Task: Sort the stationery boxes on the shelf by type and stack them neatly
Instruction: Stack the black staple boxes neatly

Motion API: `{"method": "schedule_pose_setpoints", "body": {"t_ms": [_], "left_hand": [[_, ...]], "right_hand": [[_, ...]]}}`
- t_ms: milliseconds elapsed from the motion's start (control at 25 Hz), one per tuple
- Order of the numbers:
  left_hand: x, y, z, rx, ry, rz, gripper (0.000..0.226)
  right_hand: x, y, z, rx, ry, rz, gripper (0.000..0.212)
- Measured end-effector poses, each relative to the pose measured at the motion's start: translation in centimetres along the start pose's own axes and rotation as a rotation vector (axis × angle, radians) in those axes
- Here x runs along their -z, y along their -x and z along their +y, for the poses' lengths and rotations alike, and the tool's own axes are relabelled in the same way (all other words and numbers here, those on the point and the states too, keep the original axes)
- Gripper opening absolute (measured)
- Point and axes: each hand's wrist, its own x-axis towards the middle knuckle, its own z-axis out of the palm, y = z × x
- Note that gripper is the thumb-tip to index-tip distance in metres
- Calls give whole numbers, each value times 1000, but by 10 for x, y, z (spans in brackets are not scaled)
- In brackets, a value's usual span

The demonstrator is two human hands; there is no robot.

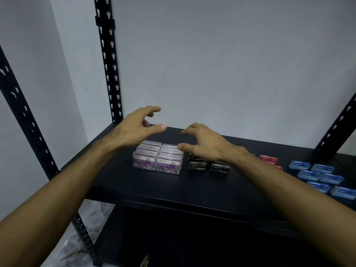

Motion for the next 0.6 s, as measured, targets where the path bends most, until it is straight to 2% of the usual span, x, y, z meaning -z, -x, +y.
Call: {"method": "schedule_pose_setpoints", "body": {"t_ms": [80,160,320,480,600], "left_hand": [[-12,-3,17,-69,39,40,40],[-30,-3,34,-130,26,-22,24],[-74,-3,65,-249,-96,-167,22],[-104,-8,82,-255,-466,-343,28],[-119,-11,88,-244,-642,-390,10]], "right_hand": [[11,9,13,-43,12,58,50],[16,20,25,-78,50,78,39],[17,50,46,-139,66,28,28],[6,71,55,-158,89,-64,25],[-4,77,57,-141,84,-66,16]]}}
